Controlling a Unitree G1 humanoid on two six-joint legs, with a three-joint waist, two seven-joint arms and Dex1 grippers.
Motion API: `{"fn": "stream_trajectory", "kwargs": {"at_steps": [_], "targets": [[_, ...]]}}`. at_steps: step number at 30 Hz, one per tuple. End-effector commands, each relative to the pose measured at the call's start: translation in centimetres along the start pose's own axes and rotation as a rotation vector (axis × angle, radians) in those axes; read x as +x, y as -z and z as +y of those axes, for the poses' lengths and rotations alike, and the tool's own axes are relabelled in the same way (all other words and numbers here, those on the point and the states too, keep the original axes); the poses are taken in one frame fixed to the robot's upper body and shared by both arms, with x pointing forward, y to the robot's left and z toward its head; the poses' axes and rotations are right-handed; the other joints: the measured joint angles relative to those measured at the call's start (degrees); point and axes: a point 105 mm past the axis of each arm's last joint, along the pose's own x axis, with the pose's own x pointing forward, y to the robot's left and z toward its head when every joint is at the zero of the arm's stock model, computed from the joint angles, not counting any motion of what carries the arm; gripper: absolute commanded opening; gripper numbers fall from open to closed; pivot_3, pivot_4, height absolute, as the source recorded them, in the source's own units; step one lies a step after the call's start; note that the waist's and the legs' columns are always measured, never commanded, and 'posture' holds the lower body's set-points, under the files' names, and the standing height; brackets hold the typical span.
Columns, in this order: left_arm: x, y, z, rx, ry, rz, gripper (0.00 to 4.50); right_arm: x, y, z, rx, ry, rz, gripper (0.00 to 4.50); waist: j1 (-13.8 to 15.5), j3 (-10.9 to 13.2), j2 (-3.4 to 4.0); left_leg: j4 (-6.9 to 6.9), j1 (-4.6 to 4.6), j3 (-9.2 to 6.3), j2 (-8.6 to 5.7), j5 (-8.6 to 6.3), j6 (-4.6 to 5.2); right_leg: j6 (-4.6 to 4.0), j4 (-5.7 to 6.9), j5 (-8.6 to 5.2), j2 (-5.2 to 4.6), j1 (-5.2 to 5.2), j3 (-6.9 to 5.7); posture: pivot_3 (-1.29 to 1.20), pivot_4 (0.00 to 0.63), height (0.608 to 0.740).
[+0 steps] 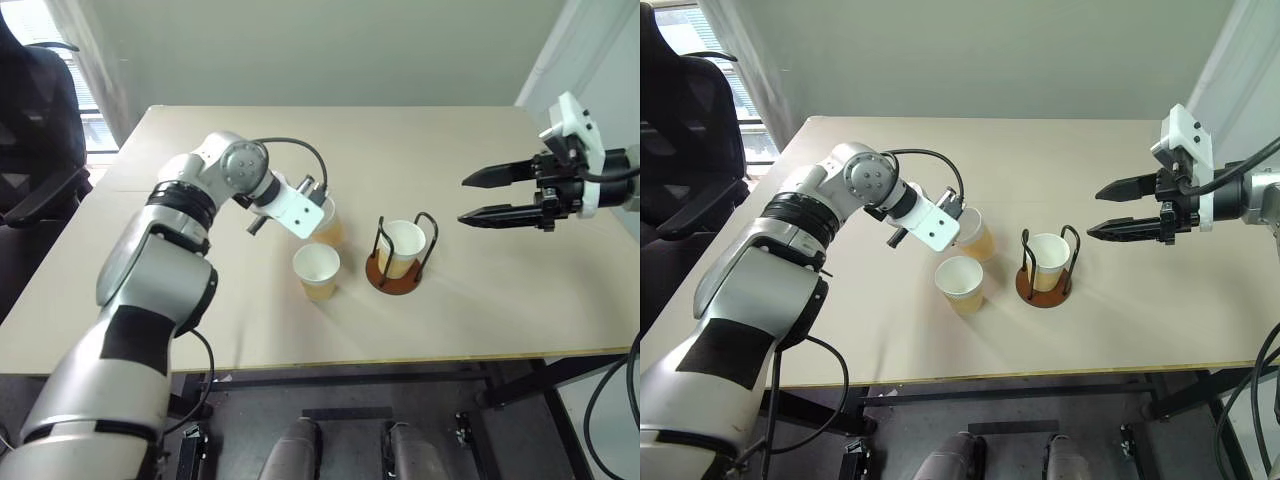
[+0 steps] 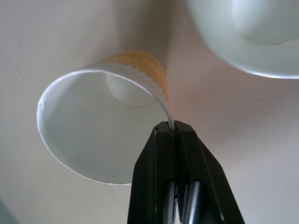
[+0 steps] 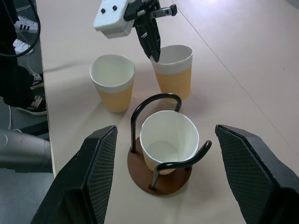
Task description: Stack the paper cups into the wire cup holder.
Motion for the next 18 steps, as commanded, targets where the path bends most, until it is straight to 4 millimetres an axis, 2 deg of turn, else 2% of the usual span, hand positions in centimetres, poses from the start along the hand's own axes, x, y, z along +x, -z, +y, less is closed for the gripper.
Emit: {"fn": "stream_trajectory", "kwargs": {"at_steps": [1,3,9,13,16,18], "targets": [[-2.8,0.0,1.4,-0.026,-0.036,-0.004,0.04,-1.7,-1.4,-0.3,-0.082,0.027,-0.023,3.38,0.02,0.00,0.00,0.04,-0.02,-0.12,0.09,-0.01,0.00,0.00,-0.03,0.00,-0.21,0.02,0.13,0.00,0.150,0.740],[-4.0,-0.2,1.7,-0.051,-0.021,-0.019,0.04,-1.8,-1.1,-0.5,-0.107,0.026,-0.009,3.38,0.03,0.00,-0.01,-0.01,-0.02,-0.02,0.01,0.00,0.01,-0.01,-0.02,0.00,0.00,0.00,0.00,0.00,0.150,0.740],[-6.5,-1.2,3.1,-0.045,-0.002,-0.020,0.04,-1.6,-0.2,-0.7,-0.129,0.015,0.021,3.38,0.06,-0.02,0.00,-0.01,-0.06,-0.06,0.03,-0.05,0.07,-0.05,-0.09,-0.03,-0.15,0.01,0.06,0.00,0.150,0.740],[-8.2,-2.7,5.2,-0.010,-0.030,-0.019,0.04,-1.5,0.0,-0.8,-0.120,0.007,0.027,3.38,-0.24,0.02,-0.02,0.00,-0.09,-0.03,0.07,-0.08,0.12,-0.01,-0.10,-0.05,-0.19,-0.01,0.15,0.00,0.150,0.740],[-8.7,-4.3,6.7,0.037,-0.038,-0.021,0.04,-1.6,0.1,-0.9,-0.119,0.006,0.029,3.38,-0.10,0.01,-0.03,0.00,-0.15,0.01,0.02,-0.09,0.14,0.01,-0.13,-0.09,-0.10,-0.02,0.05,0.00,0.150,0.740],[-8.8,-5.1,7.3,0.050,-0.045,-0.033,0.04,-1.6,0.2,-0.9,-0.119,0.004,0.032,3.38,-0.06,0.01,-0.02,0.03,-0.14,-0.07,0.06,-0.15,0.21,0.04,-0.17,-0.12,-0.37,0.00,0.19,0.00,0.150,0.740]]}}
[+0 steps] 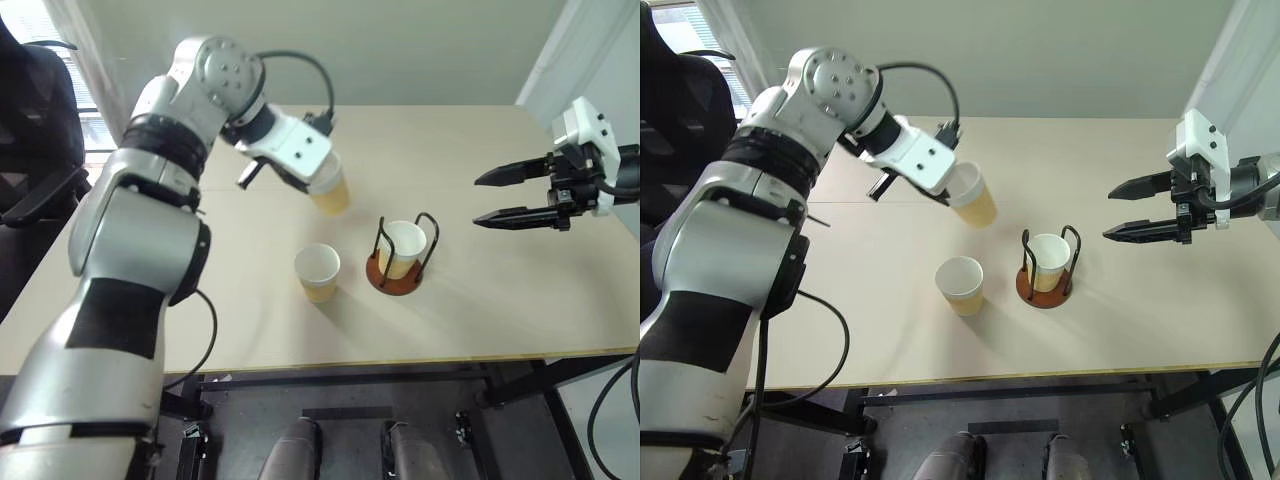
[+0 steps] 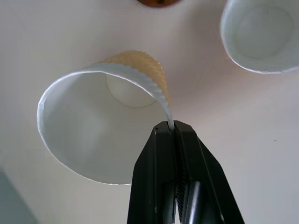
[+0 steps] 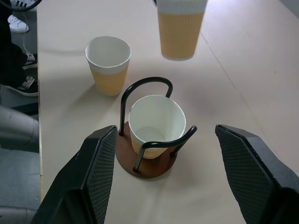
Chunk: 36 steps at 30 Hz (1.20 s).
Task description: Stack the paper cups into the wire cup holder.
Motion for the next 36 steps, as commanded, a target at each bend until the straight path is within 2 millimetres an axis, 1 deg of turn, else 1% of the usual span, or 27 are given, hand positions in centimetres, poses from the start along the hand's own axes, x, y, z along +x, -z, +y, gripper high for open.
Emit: {"fn": "stream_trajectory", "kwargs": {"at_steps": [1,3,4,5,13,14,21,26,36], "targets": [[-1.5,-2.0,1.9,0.055,-0.047,-0.025,0.04,-0.7,-0.9,-0.1,-0.043,0.013,0.000,3.38,-0.10,-0.01,0.01,-0.04,0.01,0.07,-0.05,-0.01,0.01,0.03,0.03,-0.03,0.11,0.00,-0.04,0.00,0.150,0.740],[-1.6,-3.0,2.6,0.081,-0.048,-0.038,0.04,-0.8,-0.8,-0.1,-0.039,0.013,0.005,3.38,-0.20,0.01,0.02,0.01,0.02,0.08,0.00,-0.05,0.04,0.07,0.00,-0.05,-0.06,0.02,0.05,0.00,0.150,0.740],[-1.6,-3.5,2.9,0.091,-0.045,-0.045,0.04,-0.8,-0.8,-0.1,-0.038,0.013,0.006,3.38,-0.19,-0.01,0.03,-0.06,0.06,0.16,-0.06,-0.05,0.04,0.08,0.03,-0.06,0.15,0.00,-0.06,0.00,0.150,0.740],[-1.5,-3.9,3.1,0.102,-0.043,-0.052,0.04,-0.9,-0.7,0.0,-0.038,0.013,0.008,3.38,-0.13,0.00,0.03,-0.02,0.05,0.16,-0.02,-0.07,0.06,0.10,0.02,-0.06,-0.02,0.01,0.04,0.00,0.150,0.740],[-1.4,-6.3,4.4,0.155,-0.048,-0.082,0.04,-1.2,-0.5,0.2,-0.025,0.020,0.016,3.38,-0.10,0.01,0.02,0.03,0.03,0.23,-0.03,-0.10,0.08,0.17,0.03,-0.08,0.09,0.00,0.00,0.00,0.150,0.740],[-1.5,-6.5,4.5,0.158,-0.049,-0.084,0.04,-1.2,-0.4,0.2,-0.024,0.021,0.017,3.38,-0.17,0.02,0.02,0.08,-0.01,0.14,0.02,-0.11,0.09,0.20,0.02,-0.08,-0.04,0.02,0.05,0.00,0.150,0.740],[-0.6,-7.6,4.8,0.184,-0.032,-0.119,0.04,-1.5,-0.3,0.3,-0.018,0.027,0.028,3.38,-0.01,0.01,0.02,0.21,0.02,0.21,-0.06,-0.14,0.15,0.26,0.04,-0.08,0.05,0.10,0.00,0.00,0.150,0.740],[0.5,-8.4,4.6,0.193,-0.009,-0.153,0.04,-1.5,-0.2,0.5,-0.010,0.025,0.032,3.38,0.01,0.02,0.02,0.32,0.03,0.20,-0.07,-0.17,0.19,0.35,0.03,-0.05,0.00,0.17,0.05,0.00,0.150,0.740],[1.6,-8.5,4.1,0.200,0.033,-0.159,0.04,-1.7,-0.1,0.7,-0.001,0.034,0.038,3.38,0.14,0.01,0.02,0.53,0.02,0.21,-0.06,-0.26,0.33,0.46,0.02,-0.04,-0.05,0.26,0.08,0.00,0.150,0.740]]}}
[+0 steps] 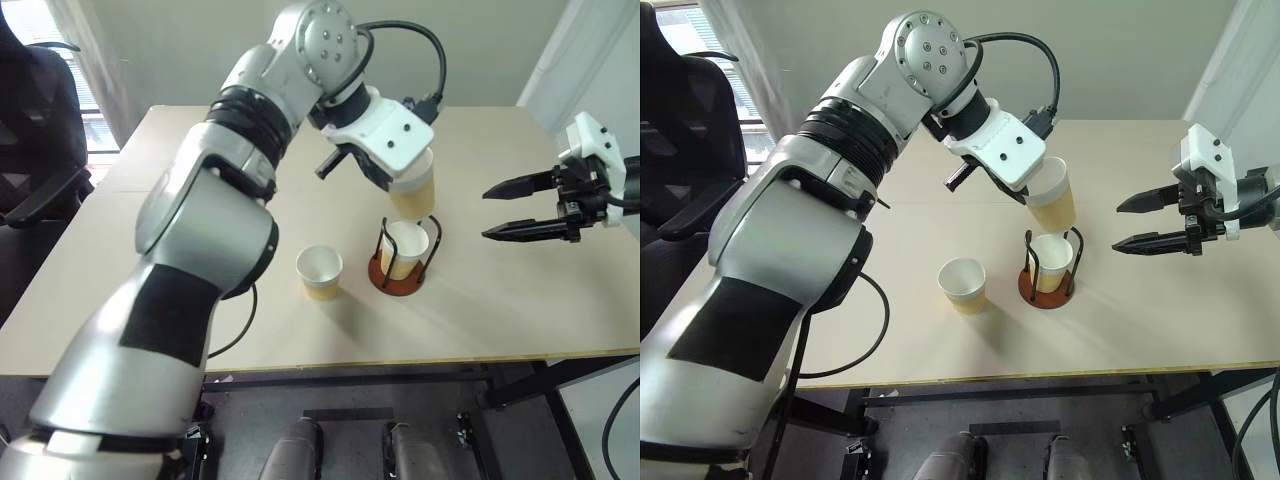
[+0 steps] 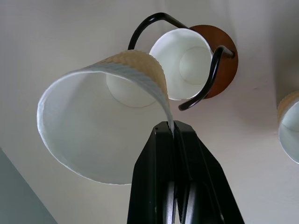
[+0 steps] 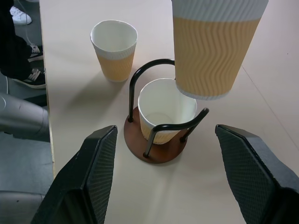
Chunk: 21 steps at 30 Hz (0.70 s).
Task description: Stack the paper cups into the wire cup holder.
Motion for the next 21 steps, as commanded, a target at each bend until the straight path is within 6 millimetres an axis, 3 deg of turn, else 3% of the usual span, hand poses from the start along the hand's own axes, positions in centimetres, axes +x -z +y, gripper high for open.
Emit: {"fn": "stream_trajectory", "kwargs": {"at_steps": [1,21], "targets": [[-0.2,-0.4,0.0,0.023,0.021,-0.008,0.04,-1.1,-1.2,0.0,-0.046,0.041,-0.023,3.38,0.02,0.00,0.00,0.03,0.00,-0.01,0.00,-0.01,0.01,0.02,0.00,0.00,-0.02,0.02,0.01,0.00,0.150,0.740],[1.0,-1.0,-0.7,0.032,0.078,-0.041,0.04,-1.1,-1.2,0.3,-0.046,0.049,-0.019,3.38,0.22,0.00,0.00,0.13,0.02,0.01,-0.07,-0.04,0.06,0.17,0.00,0.04,-0.07,0.12,-0.01,0.00,0.150,0.740]]}}
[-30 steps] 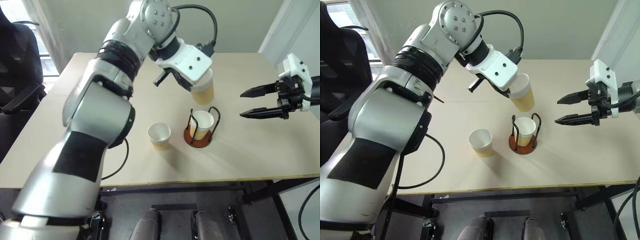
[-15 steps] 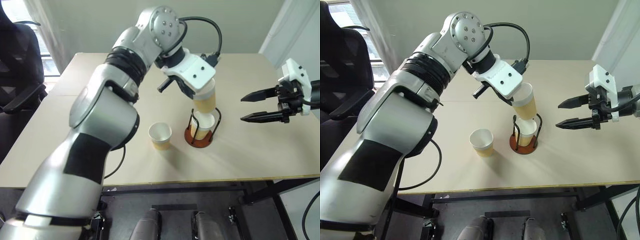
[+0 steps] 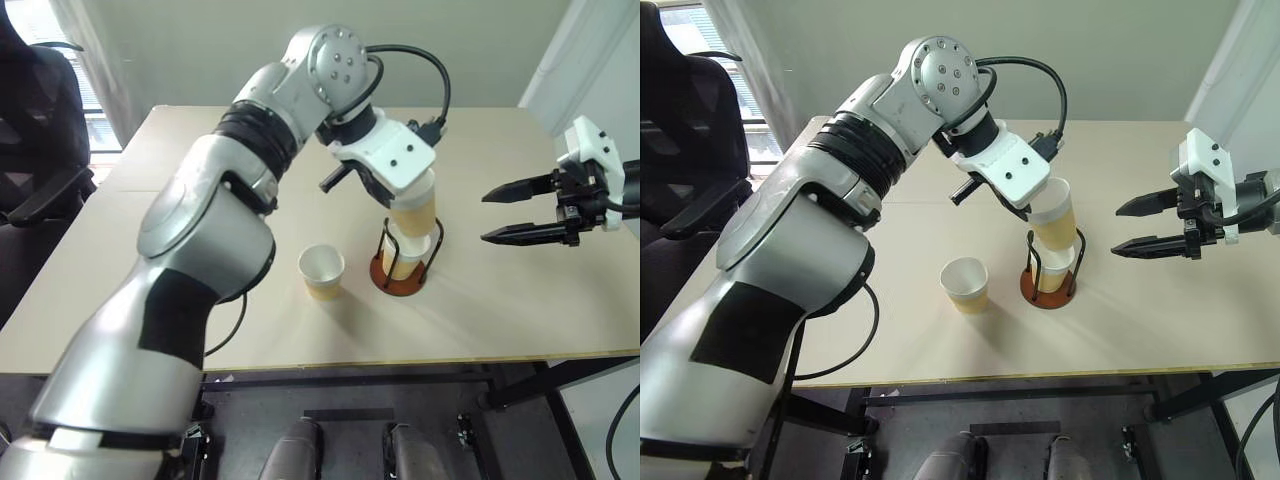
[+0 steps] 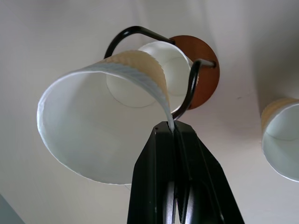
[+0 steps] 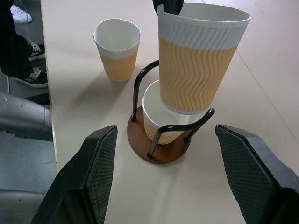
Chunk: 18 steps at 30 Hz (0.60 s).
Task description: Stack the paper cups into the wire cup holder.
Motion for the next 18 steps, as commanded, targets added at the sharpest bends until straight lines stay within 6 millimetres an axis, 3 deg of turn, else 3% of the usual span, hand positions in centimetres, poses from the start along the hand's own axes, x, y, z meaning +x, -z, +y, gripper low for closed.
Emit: {"fn": "stream_trajectory", "kwargs": {"at_steps": [1,5,8,18], "targets": [[-0.41,-0.43,-0.04,0.020,0.020,-0.005,0.04,-1.25,-1.14,-0.07,-0.044,0.047,-0.020,3.38,0.01,0.00,0.00,0.00,0.00,0.00,-0.01,0.00,0.00,0.00,0.00,0.00,0.00,0.00,0.00,0.00,0.150,0.740],[-0.20,-0.42,-0.17,0.017,0.029,-0.009,0.04,-1.23,-1.06,0.01,-0.042,0.047,-0.017,3.38,0.06,0.00,0.00,0.02,0.01,-0.01,-0.02,0.00,0.00,0.01,0.00,0.00,-0.02,0.04,-0.01,0.00,0.150,0.740],[-0.01,-0.53,-0.26,0.010,0.038,-0.016,0.65,-1.22,-1.02,0.08,-0.040,0.044,-0.014,3.38,0.07,0.00,0.00,0.02,0.02,-0.01,-0.03,0.00,0.00,0.03,0.00,0.00,-0.03,0.05,-0.01,0.00,0.150,0.740],[0.08,-0.89,-0.36,0.018,0.045,-0.036,4.19,-1.22,-1.00,0.00,-0.042,0.050,-0.012,3.38,0.10,0.00,0.00,0.03,0.03,-0.01,-0.06,0.00,0.01,0.08,0.00,-0.01,-0.06,0.08,-0.01,0.00,0.150,0.740]]}}
